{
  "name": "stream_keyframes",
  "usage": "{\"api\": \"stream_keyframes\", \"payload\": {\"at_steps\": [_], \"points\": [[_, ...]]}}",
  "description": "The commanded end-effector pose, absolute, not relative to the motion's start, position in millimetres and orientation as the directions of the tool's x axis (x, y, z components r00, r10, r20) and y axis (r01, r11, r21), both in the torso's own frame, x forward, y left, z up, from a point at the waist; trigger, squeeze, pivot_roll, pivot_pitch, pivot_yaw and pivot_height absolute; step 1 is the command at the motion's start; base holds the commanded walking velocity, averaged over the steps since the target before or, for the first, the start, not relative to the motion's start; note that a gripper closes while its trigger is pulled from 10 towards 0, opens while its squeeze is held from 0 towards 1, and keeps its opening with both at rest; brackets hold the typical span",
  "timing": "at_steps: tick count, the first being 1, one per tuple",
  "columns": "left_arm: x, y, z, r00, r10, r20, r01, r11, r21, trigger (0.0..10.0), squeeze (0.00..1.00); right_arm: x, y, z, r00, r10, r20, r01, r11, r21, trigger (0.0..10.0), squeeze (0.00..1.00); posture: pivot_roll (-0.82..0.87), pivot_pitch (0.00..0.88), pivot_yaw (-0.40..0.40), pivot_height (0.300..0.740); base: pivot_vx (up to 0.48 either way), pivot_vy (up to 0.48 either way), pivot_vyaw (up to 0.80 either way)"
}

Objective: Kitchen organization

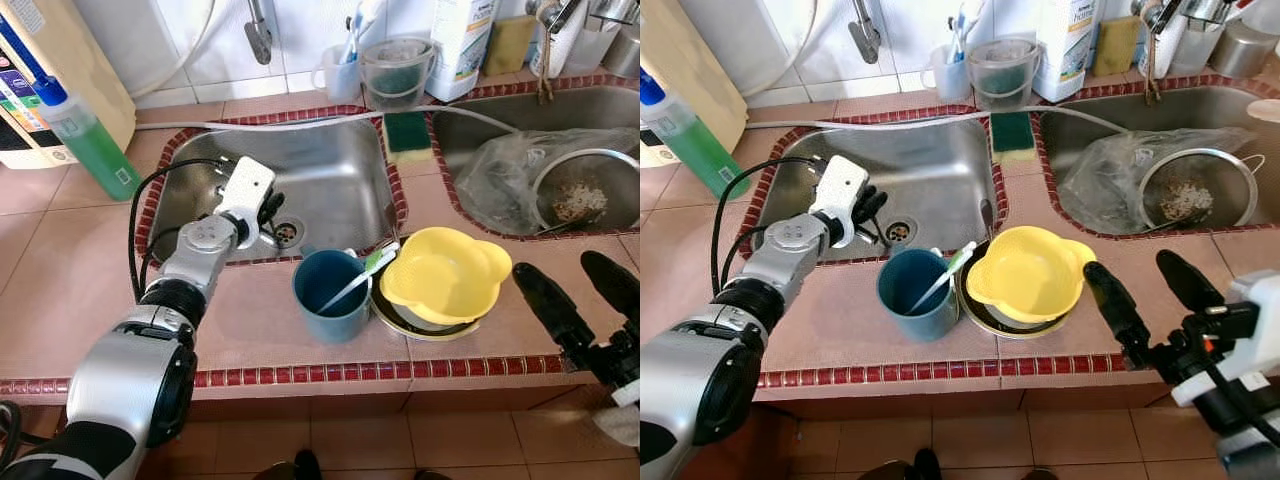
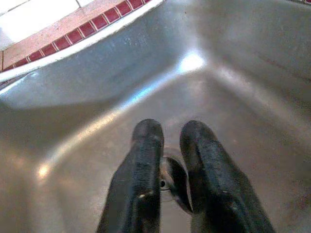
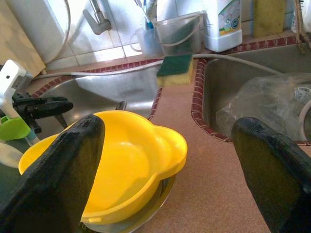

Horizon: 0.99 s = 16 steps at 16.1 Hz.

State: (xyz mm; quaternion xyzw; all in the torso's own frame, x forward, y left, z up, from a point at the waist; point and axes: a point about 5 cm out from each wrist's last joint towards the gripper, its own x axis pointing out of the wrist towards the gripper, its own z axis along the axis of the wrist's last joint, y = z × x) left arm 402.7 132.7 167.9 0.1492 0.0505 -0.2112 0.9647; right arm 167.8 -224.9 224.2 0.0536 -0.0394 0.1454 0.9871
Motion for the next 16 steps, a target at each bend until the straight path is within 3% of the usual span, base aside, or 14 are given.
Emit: {"api": "stream_keyframes", "payload": {"at_steps": [1, 9, 14, 15, 16], "points": [[403, 137, 166, 0.905, -0.386, -0.181, 0.422, 0.868, 0.262, 10.0, 1.00, 167, -221, 227, 0.947, 0.301, 0.108, -0.311, 0.946, 0.087, 10.0, 0.00, -0.30, 0.199, 0.168, 0.740, 0.000, 0.000, 0.00], [406, 142, 180, 0.907, -0.403, -0.123, 0.421, 0.880, 0.222, 10.0, 1.00, 177, -215, 228, 0.942, 0.292, 0.167, -0.314, 0.942, 0.120, 10.0, 0.00, -0.26, 0.191, 0.166, 0.740, 0.000, 0.000, 0.00], [404, 143, 206, 0.884, -0.464, 0.064, 0.451, 0.879, 0.152, 10.0, 1.00, 197, -204, 230, 0.927, 0.267, 0.262, -0.318, 0.932, 0.174, 10.0, 0.00, -0.20, 0.164, 0.156, 0.740, 0.000, 0.000, 0.00], [403, 145, 212, 0.886, -0.449, 0.120, 0.433, 0.891, 0.136, 10.0, 0.00, 204, -202, 231, 0.926, 0.237, 0.293, -0.299, 0.935, 0.189, 10.0, 0.00, -0.19, 0.155, 0.153, 0.740, 0.000, 0.000, 0.00], [402, 146, 214, 0.888, -0.438, 0.142, 0.424, 0.898, 0.116, 10.0, 0.00, 208, -201, 231, 0.926, 0.224, 0.305, -0.291, 0.937, 0.196, 10.0, 0.00, -0.19, 0.155, 0.153, 0.740, 0.000, 0.000, 0.00]]}}
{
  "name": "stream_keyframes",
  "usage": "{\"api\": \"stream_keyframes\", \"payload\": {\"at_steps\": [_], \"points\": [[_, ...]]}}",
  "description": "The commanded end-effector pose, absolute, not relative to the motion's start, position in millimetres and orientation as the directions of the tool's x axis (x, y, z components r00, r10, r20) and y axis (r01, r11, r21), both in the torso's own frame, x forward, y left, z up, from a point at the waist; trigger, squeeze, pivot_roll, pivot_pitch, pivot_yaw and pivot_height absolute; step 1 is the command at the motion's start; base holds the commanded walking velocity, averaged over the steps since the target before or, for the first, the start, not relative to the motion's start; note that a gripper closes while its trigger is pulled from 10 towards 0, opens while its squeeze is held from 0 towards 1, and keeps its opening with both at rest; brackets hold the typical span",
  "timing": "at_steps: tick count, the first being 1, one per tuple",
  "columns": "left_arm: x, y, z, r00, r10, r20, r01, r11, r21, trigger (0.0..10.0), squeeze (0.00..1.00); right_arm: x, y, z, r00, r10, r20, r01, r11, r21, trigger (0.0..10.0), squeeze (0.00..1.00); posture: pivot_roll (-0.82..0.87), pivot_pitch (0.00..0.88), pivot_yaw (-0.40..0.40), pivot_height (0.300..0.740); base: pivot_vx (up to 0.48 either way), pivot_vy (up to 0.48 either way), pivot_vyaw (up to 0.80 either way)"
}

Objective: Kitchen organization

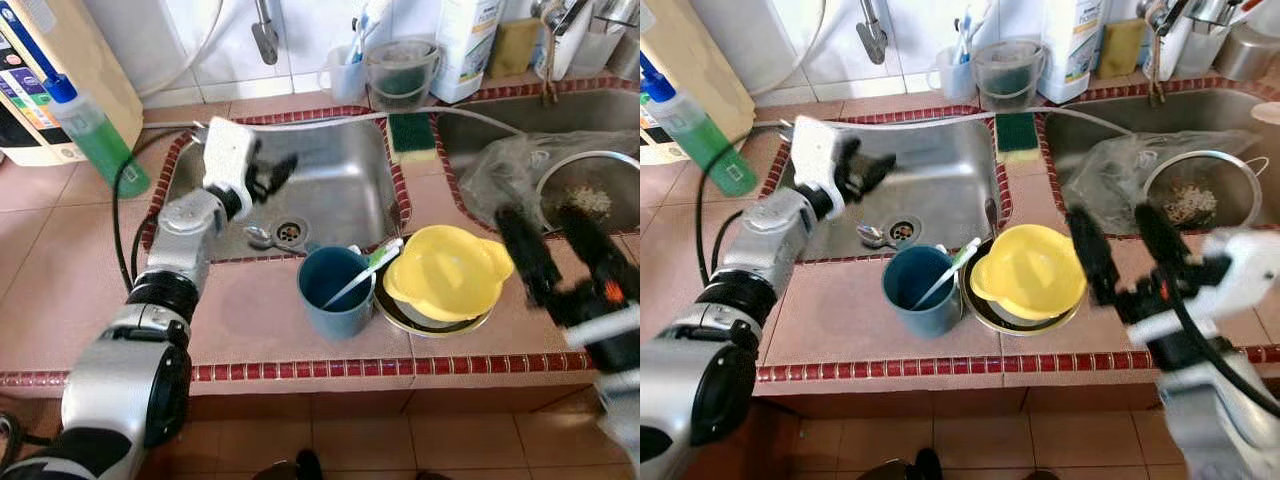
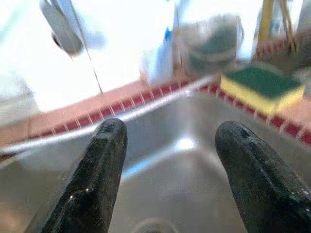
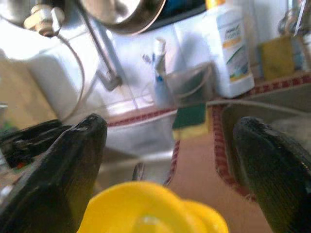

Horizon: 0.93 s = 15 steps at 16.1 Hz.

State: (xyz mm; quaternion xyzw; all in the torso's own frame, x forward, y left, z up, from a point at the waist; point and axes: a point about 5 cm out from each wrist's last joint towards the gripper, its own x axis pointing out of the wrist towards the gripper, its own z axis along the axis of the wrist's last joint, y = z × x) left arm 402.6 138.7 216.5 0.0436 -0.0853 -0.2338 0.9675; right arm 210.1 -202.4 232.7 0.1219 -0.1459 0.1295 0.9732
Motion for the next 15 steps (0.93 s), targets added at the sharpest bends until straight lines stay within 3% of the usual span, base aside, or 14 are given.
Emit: {"api": "stream_keyframes", "payload": {"at_steps": [1, 3, 9, 15], "points": [[400, 147, 219, 0.891, -0.412, 0.189, 0.401, 0.911, 0.099, 10.0, 0.00, 216, -201, 232, 0.926, 0.175, 0.335, -0.253, 0.946, 0.204, 10.0, 0.00, -0.17, 0.144, 0.146, 0.740, 0.000, 0.000, 0.00], [395, 148, 222, 0.898, -0.373, 0.232, 0.359, 0.928, 0.104, 10.0, 0.00, 223, -200, 233, 0.923, 0.116, 0.368, -0.210, 0.951, 0.227, 10.0, 0.00, -0.16, 0.136, 0.140, 0.740, 0.000, 0.000, 0.00], [373, 156, 213, 0.913, -0.308, 0.268, 0.305, 0.951, 0.053, 10.0, 0.00, 247, -198, 224, 0.927, -0.056, 0.371, 0.011, 0.993, 0.122, 10.0, 0.00, -0.13, 0.091, 0.116, 0.740, 0.000, 0.000, 0.00], [346, 170, 189, 0.940, -0.206, 0.273, 0.202, 0.978, 0.045, 10.0, 0.00, 272, -181, 210, 0.924, -0.047, 0.379, 0.074, 0.996, -0.057, 10.0, 0.00, -0.07, 0.027, 0.056, 0.740, 0.000, 0.000, 0.00]]}}
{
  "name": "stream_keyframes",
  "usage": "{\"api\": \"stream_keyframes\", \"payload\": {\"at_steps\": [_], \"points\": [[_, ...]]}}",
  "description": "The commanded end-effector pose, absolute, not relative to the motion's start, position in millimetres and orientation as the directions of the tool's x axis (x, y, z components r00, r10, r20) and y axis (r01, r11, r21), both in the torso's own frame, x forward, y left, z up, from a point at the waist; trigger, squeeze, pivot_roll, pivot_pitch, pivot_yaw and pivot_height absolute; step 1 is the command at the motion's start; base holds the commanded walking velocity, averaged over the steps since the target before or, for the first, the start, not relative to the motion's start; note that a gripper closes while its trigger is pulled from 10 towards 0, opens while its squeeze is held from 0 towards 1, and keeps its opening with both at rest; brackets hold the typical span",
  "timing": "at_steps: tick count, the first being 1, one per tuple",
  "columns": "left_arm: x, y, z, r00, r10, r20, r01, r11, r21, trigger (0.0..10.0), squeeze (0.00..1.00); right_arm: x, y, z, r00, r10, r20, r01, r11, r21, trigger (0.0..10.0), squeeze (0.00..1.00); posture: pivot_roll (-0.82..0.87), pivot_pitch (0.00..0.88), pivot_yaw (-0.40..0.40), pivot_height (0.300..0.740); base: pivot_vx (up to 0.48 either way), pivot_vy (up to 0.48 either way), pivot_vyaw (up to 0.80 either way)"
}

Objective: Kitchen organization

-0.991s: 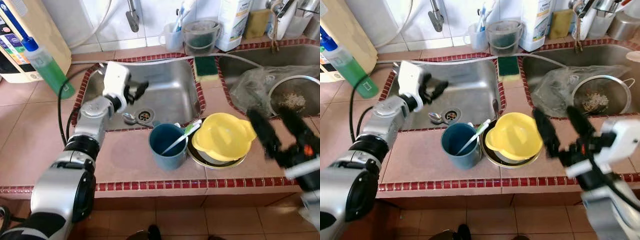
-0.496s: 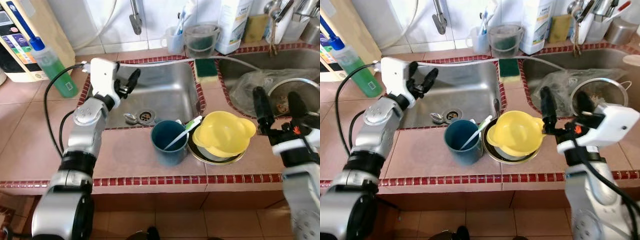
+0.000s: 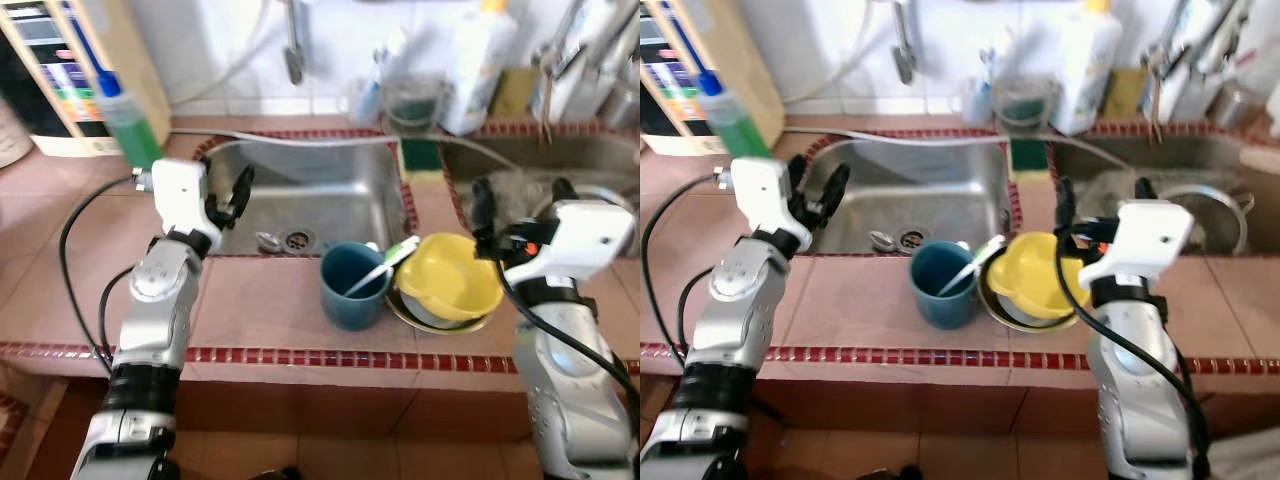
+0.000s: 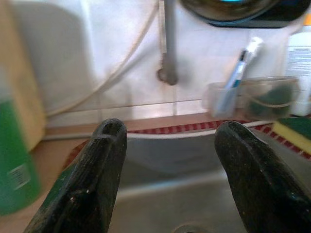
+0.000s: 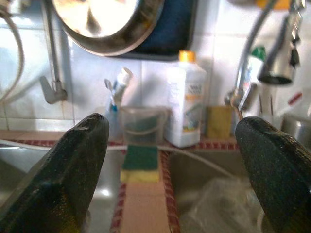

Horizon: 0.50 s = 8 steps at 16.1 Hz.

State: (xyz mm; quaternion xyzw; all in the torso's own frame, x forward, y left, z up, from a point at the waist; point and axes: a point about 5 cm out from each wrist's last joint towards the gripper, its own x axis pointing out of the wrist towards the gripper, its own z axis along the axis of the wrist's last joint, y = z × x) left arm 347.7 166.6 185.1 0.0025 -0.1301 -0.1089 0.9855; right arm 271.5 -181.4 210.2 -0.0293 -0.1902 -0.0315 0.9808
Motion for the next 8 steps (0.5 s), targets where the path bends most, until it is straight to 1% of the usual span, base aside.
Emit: {"api": "stream_keyframes", "payload": {"at_steps": [1, 5, 7, 8], "points": [[343, 172, 186, 0.942, -0.193, 0.275, 0.189, 0.981, 0.042, 10.0, 0.00, 275, -181, 206, 0.926, -0.050, 0.373, 0.075, 0.996, -0.052, 10.0, 0.00, -0.05, 0.018, 0.045, 0.740, 0.000, 0.000, 0.00], [331, 178, 168, 0.954, -0.163, 0.252, 0.158, 0.987, 0.039, 10.0, 0.00, 287, -173, 190, 0.925, -0.052, 0.377, 0.091, 0.992, -0.086, 10.0, 0.00, -0.02, 0.000, 0.023, 0.740, 0.000, 0.000, 0.00], [326, 177, 164, 0.954, -0.168, 0.249, 0.164, 0.986, 0.034, 10.0, 0.00, 289, -170, 186, 0.920, -0.054, 0.388, 0.092, 0.993, -0.080, 10.0, 0.00, -0.02, 0.000, 0.017, 0.740, 0.000, 0.000, 0.00], [325, 174, 162, 0.949, -0.192, 0.249, 0.182, 0.981, 0.063, 10.0, 0.00, 289, -170, 185, 0.917, -0.057, 0.396, 0.097, 0.992, -0.081, 10.0, 0.00, -0.02, 0.000, 0.015, 0.740, 0.000, 0.000, 0.00]]}}
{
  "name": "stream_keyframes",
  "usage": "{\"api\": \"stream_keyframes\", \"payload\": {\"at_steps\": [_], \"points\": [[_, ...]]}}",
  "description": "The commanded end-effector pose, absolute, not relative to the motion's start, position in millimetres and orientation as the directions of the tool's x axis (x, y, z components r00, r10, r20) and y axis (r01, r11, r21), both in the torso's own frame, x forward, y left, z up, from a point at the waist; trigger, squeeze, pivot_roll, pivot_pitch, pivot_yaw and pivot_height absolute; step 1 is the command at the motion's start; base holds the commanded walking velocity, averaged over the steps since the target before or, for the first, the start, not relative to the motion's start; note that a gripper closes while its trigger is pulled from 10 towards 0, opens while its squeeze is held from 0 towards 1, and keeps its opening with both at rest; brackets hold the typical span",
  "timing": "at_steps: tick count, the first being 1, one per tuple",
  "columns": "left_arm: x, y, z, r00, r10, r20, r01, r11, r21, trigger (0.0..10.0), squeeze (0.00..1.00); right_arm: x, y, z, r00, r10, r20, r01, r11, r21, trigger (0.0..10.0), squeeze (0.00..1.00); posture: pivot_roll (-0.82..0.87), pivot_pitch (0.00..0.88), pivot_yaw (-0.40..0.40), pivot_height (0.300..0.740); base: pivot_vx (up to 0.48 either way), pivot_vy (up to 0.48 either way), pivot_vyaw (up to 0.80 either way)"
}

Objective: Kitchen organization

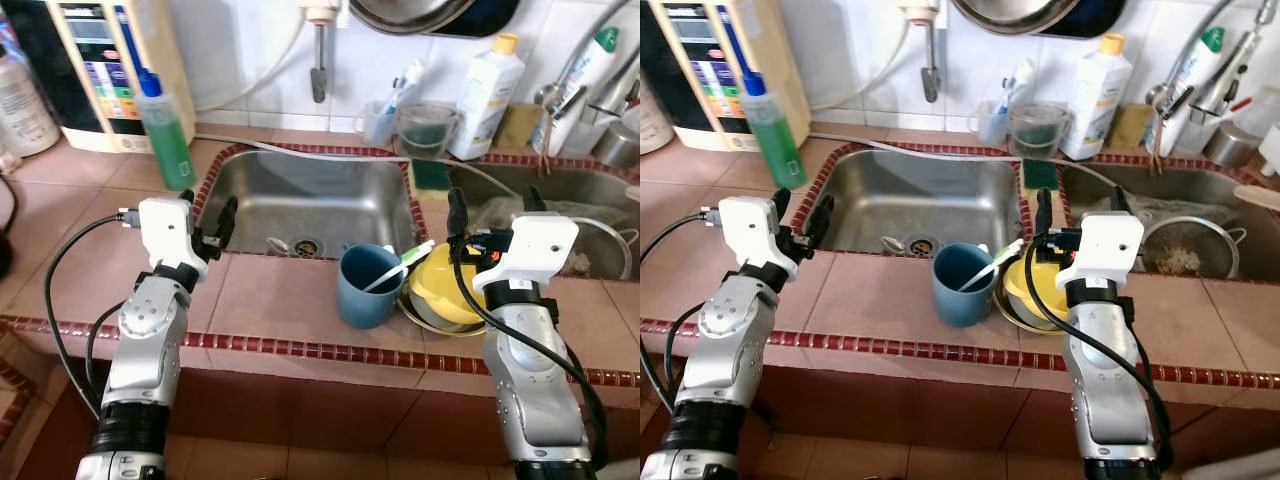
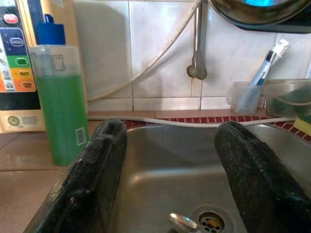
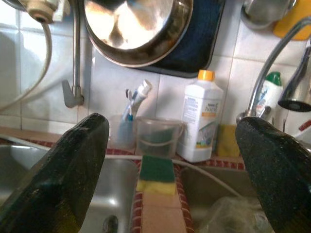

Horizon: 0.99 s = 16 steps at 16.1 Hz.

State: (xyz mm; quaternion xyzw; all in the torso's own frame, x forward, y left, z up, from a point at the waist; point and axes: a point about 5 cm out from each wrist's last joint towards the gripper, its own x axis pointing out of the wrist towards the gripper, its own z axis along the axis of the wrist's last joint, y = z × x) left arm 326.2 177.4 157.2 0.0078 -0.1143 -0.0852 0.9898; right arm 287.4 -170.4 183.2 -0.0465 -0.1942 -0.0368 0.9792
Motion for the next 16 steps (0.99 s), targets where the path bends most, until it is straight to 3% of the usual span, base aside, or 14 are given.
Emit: {"api": "stream_keyframes", "payload": {"at_steps": [1, 16], "points": [[324, 172, 161, 0.948, -0.203, 0.244, 0.192, 0.979, 0.066, 10.0, 0.00, 288, -169, 184, 0.915, -0.057, 0.400, 0.098, 0.992, -0.082, 10.0, 0.00, -0.02, 0.000, 0.017, 0.740, 0.000, 0.000, 0.00], [308, 168, 143, 0.960, -0.163, 0.227, 0.165, 0.986, 0.009, 10.0, 0.00, 270, -171, 166, 0.923, -0.086, 0.375, 0.128, 0.988, -0.089, 10.0, 0.00, -0.07, 0.000, 0.028, 0.740, 0.000, 0.000, 0.00]]}}
